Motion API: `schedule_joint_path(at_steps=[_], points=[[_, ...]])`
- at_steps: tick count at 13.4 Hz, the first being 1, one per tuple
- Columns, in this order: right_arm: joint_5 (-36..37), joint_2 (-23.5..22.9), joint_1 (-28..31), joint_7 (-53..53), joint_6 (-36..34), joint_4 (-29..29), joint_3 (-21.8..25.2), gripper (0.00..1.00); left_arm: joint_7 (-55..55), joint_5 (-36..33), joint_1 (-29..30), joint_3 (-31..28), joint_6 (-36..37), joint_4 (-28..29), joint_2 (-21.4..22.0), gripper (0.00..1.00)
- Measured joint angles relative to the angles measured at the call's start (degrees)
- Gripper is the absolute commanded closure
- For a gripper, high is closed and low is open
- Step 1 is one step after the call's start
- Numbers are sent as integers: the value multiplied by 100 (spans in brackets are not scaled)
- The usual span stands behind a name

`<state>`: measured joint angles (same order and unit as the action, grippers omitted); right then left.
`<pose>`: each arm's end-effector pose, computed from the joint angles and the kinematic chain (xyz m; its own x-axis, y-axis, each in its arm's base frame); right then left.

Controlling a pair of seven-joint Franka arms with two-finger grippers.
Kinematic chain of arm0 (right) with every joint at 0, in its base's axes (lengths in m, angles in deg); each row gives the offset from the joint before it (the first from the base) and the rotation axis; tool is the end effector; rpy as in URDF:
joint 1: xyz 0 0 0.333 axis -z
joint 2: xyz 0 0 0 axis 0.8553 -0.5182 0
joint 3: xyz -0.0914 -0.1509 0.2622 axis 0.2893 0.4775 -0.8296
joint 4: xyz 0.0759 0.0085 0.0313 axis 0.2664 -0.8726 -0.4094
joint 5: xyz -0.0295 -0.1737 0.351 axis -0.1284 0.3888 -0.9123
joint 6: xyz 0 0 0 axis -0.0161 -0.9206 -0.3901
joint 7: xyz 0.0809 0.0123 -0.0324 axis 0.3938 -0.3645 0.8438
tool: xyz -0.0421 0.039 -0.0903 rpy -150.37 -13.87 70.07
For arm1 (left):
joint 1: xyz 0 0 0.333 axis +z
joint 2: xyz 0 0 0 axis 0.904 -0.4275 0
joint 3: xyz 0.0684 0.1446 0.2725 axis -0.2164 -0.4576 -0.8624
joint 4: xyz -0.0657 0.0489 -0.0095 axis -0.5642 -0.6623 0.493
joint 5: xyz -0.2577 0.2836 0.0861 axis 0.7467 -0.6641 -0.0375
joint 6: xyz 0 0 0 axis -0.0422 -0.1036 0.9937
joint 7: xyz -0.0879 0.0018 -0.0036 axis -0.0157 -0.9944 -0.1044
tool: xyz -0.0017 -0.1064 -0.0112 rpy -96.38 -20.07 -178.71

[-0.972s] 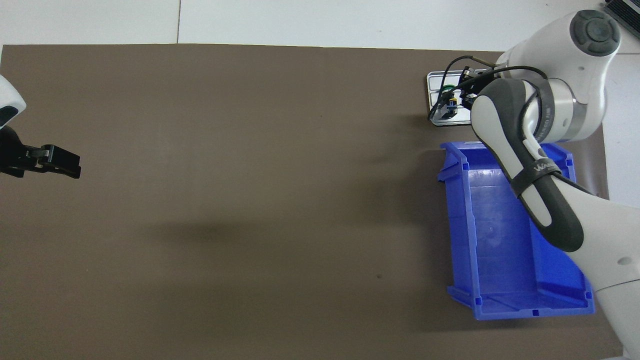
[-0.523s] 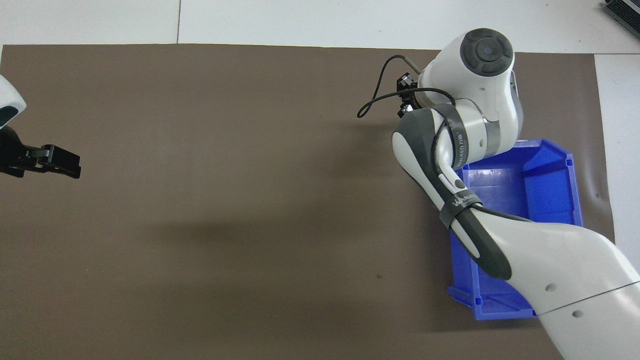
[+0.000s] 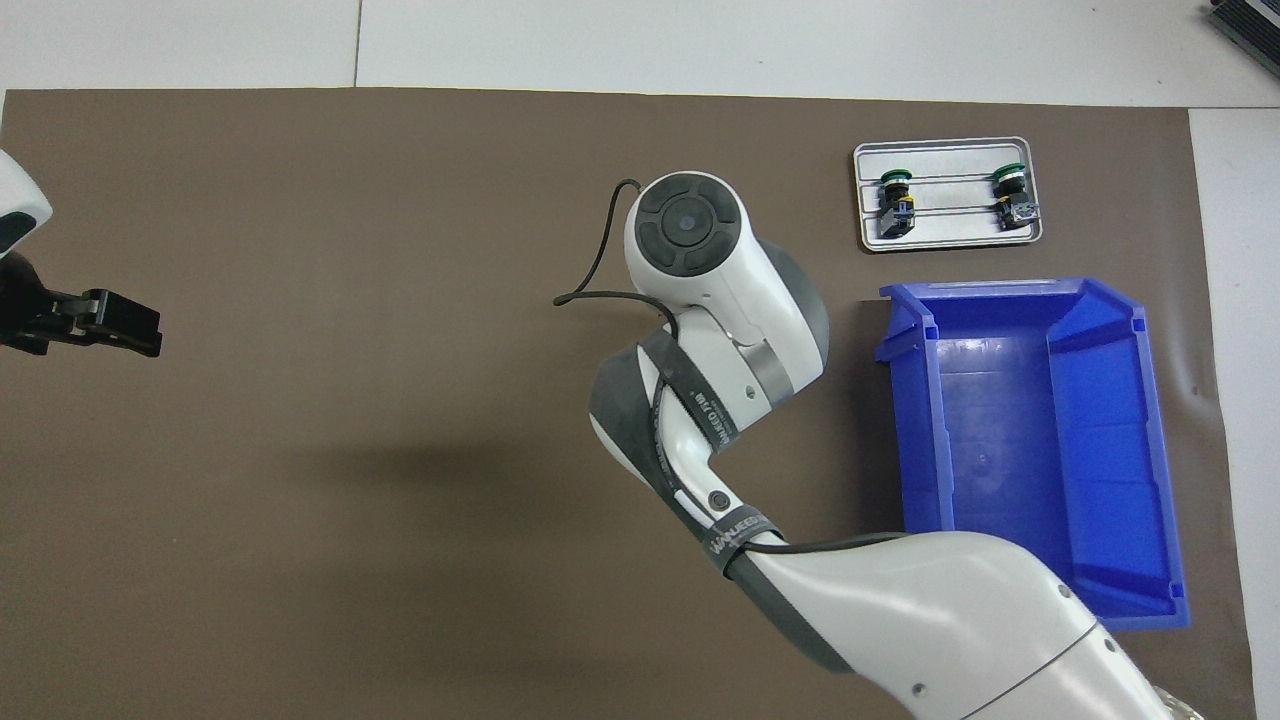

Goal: Place and press button with both arms
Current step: 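Carry the button to mid-table with the right gripper while the left gripper advances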

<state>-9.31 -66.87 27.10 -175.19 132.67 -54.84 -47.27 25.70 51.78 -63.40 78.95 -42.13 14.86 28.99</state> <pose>0.6176 0.3744 0.3797 0.3287 -0.9399 0.0928 -0.9369 -0.3369 -0.0936 0.5596 -0.0027 0.5733 0.9938 -0.0702 -0.0865 -0.0739 -0.9965 -0.0395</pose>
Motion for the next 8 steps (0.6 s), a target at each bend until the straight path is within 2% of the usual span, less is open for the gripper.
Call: schedule_joint_path(at_steps=[8], points=[[0, -291, -760, -1523, 232, -142, -4, 100, 0, 0, -13, 40, -23, 0, 14, 0]])
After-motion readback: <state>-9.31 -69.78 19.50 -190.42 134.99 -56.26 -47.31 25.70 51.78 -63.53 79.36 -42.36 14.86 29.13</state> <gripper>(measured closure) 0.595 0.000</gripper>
